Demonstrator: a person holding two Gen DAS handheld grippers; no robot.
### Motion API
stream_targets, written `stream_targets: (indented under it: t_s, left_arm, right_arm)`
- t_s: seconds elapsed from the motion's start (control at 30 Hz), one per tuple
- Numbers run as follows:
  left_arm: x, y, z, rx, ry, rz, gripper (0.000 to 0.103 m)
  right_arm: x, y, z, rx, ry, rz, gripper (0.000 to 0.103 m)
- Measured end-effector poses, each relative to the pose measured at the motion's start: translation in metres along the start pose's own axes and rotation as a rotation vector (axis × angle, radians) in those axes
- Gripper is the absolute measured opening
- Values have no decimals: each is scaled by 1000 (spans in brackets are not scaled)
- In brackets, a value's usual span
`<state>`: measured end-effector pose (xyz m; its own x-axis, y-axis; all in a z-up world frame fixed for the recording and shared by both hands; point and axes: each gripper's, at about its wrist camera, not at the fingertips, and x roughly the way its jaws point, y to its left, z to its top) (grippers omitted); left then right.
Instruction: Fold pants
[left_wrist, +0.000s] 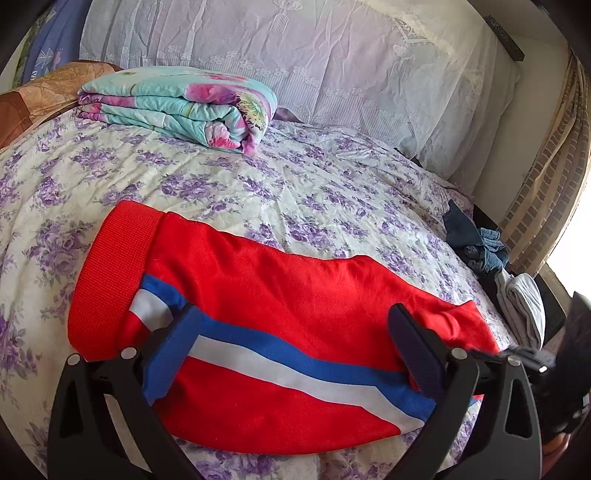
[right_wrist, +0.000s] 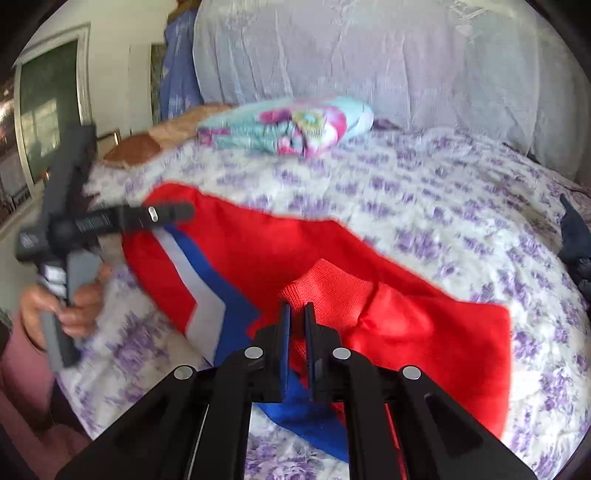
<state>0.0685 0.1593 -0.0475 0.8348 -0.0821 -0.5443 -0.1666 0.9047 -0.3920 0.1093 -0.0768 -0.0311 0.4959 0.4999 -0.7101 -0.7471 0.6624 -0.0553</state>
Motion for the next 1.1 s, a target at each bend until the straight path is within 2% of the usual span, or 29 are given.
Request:
stream_targets:
  t_s: [0.03, 0.07, 0.13, 0.17, 0.2, 0.33, 0.47, 0.6, 0.7, 0.77, 0.83, 1.0, 1.03, 1.1]
  left_arm:
    - [0, 0, 0, 0, 0, 0, 98]
    - [0, 0, 0, 0, 1, 1, 98]
    - [1, 0, 0, 0, 3, 4, 98]
    - [1, 0, -1, 1, 4, 7, 98]
    - [2, 0, -1, 1, 4, 10, 98]
    - [2, 0, -1, -1, 4, 8, 98]
    - [2, 0, -1, -1, 4, 9, 98]
    - [2, 0, -1, 0, 4, 10, 98]
    - [2, 0, -1, -2, 4, 9, 98]
    - [2, 0, -1, -1, 5, 10, 98]
    - [2, 0, 0, -1, 4, 10, 98]
    - [4, 2, -1, 1, 7, 14, 98]
    - [4, 2, -2, 2, 7, 16, 98]
    - [3, 4, -2, 1, 7, 16, 98]
  right_arm:
    - [7, -2, -5, 12, 21, 21, 11]
    - [4, -3, -5, 23, 5, 31, 12]
    - [-10, -4, -3, 36, -23, 51, 25]
    - [-18, -3, -3, 27, -45, 33, 37]
    - [-26, -2, -4, 8, -60, 9, 44]
    - [-48, -2, -19, -109, -33, -141, 47]
    - [-59, -15, -37, -172, 13, -286, 47]
    - [-56, -18, -49, -257, 61, -364, 48]
    - [-44, -11, -56, -402, 106, -475, 50]
    - [-37, -8, -62, -495, 134, -560, 50]
    - [-35, -10, -66, -529, 158, -598, 50]
    - [-40, -21, -68, -494, 149, -633, 47]
    - [-37, -24, -68, -484, 147, -643, 44]
    - [-34, -27, -69, -488, 159, -689, 19]
